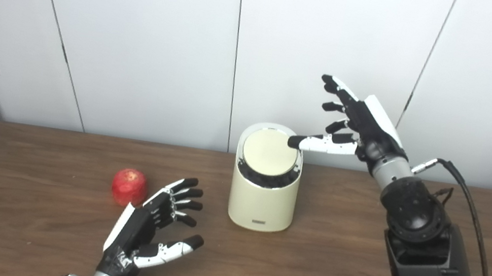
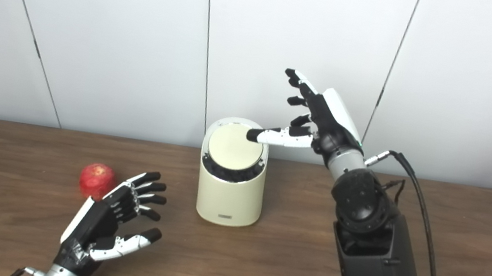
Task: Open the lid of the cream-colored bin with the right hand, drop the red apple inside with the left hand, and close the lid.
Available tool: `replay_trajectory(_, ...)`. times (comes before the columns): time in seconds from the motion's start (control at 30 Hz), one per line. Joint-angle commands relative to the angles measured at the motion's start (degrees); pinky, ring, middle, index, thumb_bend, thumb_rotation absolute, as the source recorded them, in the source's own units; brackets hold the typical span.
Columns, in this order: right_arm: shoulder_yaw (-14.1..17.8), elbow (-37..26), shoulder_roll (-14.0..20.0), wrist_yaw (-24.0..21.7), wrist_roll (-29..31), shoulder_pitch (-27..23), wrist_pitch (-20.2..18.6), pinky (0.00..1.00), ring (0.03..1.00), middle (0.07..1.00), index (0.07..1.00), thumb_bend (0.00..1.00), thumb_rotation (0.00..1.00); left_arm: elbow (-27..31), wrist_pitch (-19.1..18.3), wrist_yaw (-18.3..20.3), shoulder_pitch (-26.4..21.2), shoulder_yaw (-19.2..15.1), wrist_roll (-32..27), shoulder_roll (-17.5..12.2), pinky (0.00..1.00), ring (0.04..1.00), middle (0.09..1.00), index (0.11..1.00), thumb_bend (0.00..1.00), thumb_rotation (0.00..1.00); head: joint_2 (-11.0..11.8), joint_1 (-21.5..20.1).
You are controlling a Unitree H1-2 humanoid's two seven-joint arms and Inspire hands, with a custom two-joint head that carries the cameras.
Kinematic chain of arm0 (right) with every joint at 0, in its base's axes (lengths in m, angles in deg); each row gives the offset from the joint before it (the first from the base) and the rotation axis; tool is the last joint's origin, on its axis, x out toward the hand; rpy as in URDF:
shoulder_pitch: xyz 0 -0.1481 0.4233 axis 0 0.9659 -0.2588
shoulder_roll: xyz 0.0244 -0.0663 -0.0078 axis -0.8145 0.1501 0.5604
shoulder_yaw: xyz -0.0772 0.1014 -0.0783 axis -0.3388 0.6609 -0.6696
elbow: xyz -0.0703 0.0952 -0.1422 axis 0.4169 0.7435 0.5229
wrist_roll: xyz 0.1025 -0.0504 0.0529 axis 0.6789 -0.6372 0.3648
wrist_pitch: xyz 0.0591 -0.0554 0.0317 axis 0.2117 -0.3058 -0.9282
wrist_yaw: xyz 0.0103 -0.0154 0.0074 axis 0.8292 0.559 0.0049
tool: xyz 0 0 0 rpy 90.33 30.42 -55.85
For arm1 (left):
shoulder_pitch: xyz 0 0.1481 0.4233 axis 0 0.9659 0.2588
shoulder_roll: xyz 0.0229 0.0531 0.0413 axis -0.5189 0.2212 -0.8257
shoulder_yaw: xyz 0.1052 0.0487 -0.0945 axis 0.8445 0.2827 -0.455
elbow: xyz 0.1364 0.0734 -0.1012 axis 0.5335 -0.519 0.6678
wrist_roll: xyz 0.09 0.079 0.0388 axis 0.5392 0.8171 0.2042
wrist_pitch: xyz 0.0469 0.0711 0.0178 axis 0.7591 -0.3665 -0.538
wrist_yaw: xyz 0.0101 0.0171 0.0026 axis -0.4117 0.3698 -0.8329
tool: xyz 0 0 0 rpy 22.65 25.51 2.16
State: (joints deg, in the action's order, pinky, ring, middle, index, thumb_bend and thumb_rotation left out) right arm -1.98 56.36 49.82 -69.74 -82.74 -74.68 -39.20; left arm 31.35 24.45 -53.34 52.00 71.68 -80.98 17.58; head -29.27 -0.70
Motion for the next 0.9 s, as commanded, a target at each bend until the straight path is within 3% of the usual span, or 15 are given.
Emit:
replay_trajectory(0.0, -0.4, 0.2, -0.2, 0.0, -1.5, -3.7, 0.3, 0.64, 0.842, 0.943, 0.946, 0.89, 0.35, 0.3, 2.8, -0.4, -1.9, -0.3, -0.1, -0.1, 0.61, 0.743, 0.815, 0.874, 0.68, 0.13, 0.0, -0.2)
replay_trajectory(0.2, -2.7, 1.6, -1.2, 1.6, -4.3, -3.3, 0.3, 0.61, 0.845, 0.950, 0.946, 0.87, 0.30, 0.2, 3.2, -0.4, -2.0, -0.2, -0.1, 0.0, 0.61, 0.742, 0.818, 0.880, 0.67, 0.12, 0.1, 0.4)
replay_trajectory(0.33, -5.0, 2.4, -1.0, 2.8, -6.2, -3.0, 0.6, 0.64, 0.843, 0.941, 0.949, 0.85, 0.30, 0.7, 2.7, -0.6, -1.9, -0.1, 0.3, 0.1, 0.61, 0.745, 0.820, 0.880, 0.67, 0.12, -0.3, 0.5)
replay_trajectory(0.57, -7.3, 4.7, -1.2, 1.8, -10.7, -4.2, 0.3, 0.65, 0.857, 0.938, 0.954, 0.89, 0.32, 1.4, 2.5, -0.8, -1.8, 0.1, 0.7, 0.3, 0.61, 0.736, 0.807, 0.872, 0.68, 0.11, -0.6, 0.7)
replay_trajectory(0.87, -7.7, 5.6, -1.6, 0.5, -13.9, -4.5, 0.3, 0.59, 0.822, 0.930, 0.961, 0.90, 0.34, 2.2, 2.2, -0.8, -1.4, 0.2, 0.6, 0.4, 0.60, 0.735, 0.807, 0.867, 0.67, 0.10, -1.1, 1.0)
